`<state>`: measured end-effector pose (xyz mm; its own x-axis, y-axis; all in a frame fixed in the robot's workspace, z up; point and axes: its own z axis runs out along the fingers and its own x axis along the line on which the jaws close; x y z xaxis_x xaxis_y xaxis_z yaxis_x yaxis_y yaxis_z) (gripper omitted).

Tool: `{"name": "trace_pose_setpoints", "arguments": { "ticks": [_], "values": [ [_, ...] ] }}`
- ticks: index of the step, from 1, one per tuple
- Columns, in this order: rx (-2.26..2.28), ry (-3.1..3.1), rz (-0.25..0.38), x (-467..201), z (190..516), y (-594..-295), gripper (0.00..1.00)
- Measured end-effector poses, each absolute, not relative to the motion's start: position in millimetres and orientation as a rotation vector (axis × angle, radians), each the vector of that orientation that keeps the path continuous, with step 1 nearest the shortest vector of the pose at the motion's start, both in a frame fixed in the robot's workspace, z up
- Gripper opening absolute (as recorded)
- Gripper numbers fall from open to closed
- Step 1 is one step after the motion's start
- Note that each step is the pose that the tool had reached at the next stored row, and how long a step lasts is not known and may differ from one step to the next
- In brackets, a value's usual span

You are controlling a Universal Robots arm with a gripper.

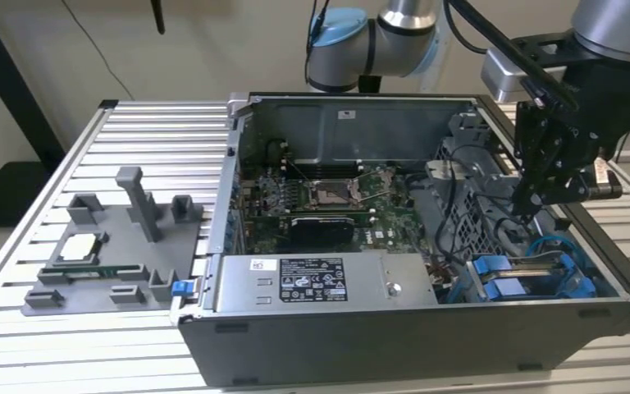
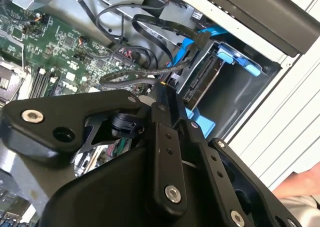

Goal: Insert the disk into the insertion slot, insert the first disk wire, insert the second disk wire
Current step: 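Insert the first disk wire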

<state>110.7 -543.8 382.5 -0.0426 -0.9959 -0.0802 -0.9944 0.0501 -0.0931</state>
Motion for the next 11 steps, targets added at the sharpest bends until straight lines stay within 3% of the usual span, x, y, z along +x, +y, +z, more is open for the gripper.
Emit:
{"name": "trace_pose_setpoints", "arguments": {
  "ticks": [11],
  "values": [
    [-2.085, 2.185, -0.017, 112.0, 382.0, -544.3, 0.0]
  ]
}}
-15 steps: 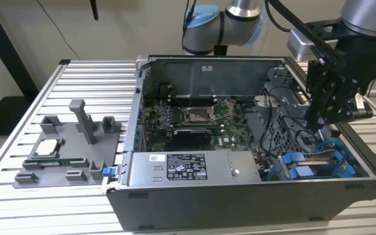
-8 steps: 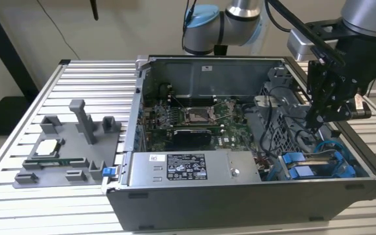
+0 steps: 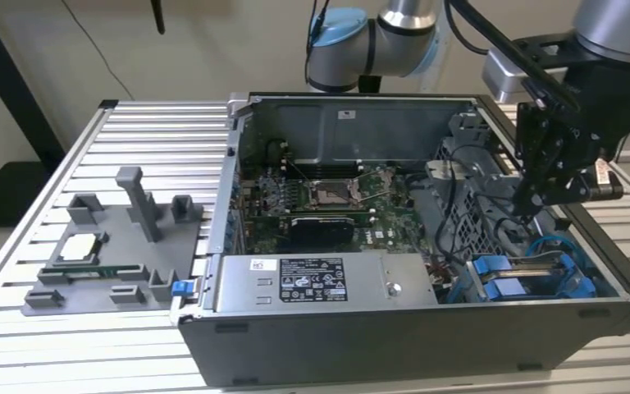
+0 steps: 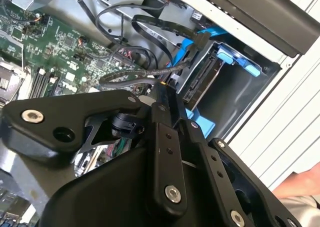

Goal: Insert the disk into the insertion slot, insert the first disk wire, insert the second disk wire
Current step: 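Insert the first disk wire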

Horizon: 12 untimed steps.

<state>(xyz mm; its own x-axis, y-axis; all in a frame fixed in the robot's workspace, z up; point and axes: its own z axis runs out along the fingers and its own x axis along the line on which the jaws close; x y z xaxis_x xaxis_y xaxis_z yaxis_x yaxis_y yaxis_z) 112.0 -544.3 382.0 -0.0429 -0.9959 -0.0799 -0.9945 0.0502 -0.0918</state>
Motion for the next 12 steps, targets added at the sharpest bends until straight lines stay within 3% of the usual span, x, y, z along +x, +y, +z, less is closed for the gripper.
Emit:
{"name": "trace_pose_setpoints", "arguments": {
  "ticks": [12],
  "values": [
    [-2.097, 2.198, 0.001, 122.6, 379.4, -551.8, 0.0]
  ]
}}
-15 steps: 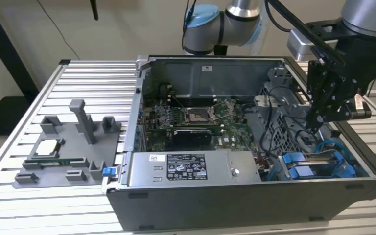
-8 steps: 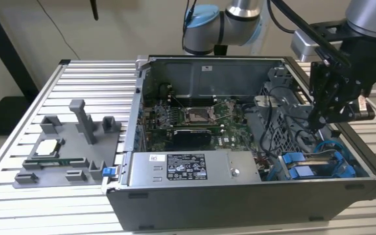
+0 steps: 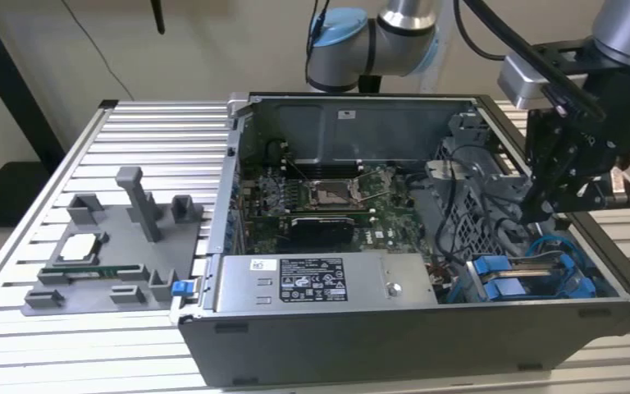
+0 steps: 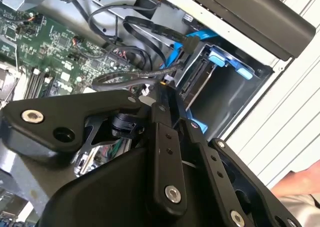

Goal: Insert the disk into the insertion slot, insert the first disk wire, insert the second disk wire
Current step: 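Insert the first disk wire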

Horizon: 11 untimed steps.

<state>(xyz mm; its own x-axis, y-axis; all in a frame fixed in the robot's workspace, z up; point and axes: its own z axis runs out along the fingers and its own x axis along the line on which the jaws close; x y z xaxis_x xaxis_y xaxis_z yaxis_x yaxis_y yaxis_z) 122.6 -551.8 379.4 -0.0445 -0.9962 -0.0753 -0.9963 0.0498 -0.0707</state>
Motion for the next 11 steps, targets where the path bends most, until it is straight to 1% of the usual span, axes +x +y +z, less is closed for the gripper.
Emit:
{"name": "trace_pose_setpoints", "arguments": {
  "ticks": [11],
  "values": [
    [-2.101, 2.204, 0.012, 129.0, 374.5, -563.4, 0.0]
  ]
}}
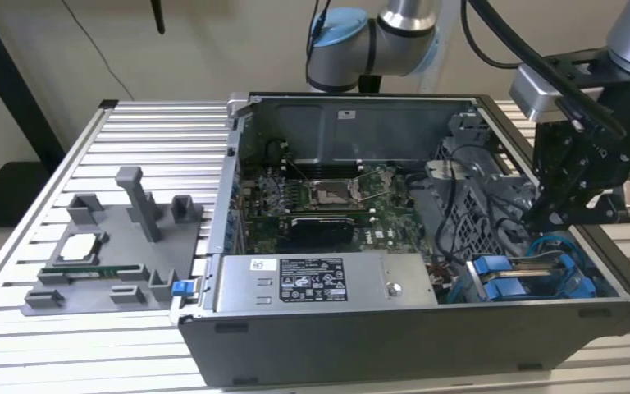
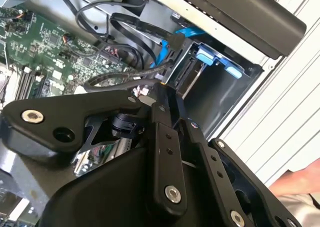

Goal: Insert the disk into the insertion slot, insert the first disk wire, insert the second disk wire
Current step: 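Insert the first disk wire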

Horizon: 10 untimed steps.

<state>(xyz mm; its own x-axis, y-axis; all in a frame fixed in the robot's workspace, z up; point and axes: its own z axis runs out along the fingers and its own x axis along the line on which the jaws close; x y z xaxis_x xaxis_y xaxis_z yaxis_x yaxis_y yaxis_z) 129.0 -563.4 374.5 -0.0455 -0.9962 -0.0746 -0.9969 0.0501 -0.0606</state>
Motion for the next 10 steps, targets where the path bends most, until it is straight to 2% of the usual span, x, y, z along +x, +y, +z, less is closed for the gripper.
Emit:
{"name": "trace_pose_setpoints", "arguments": {
  "ticks": [10],
  "values": [
    [-2.102, 2.205, 0.013, 132.7, 371.0, -567.8, 0.0]
  ]
}}
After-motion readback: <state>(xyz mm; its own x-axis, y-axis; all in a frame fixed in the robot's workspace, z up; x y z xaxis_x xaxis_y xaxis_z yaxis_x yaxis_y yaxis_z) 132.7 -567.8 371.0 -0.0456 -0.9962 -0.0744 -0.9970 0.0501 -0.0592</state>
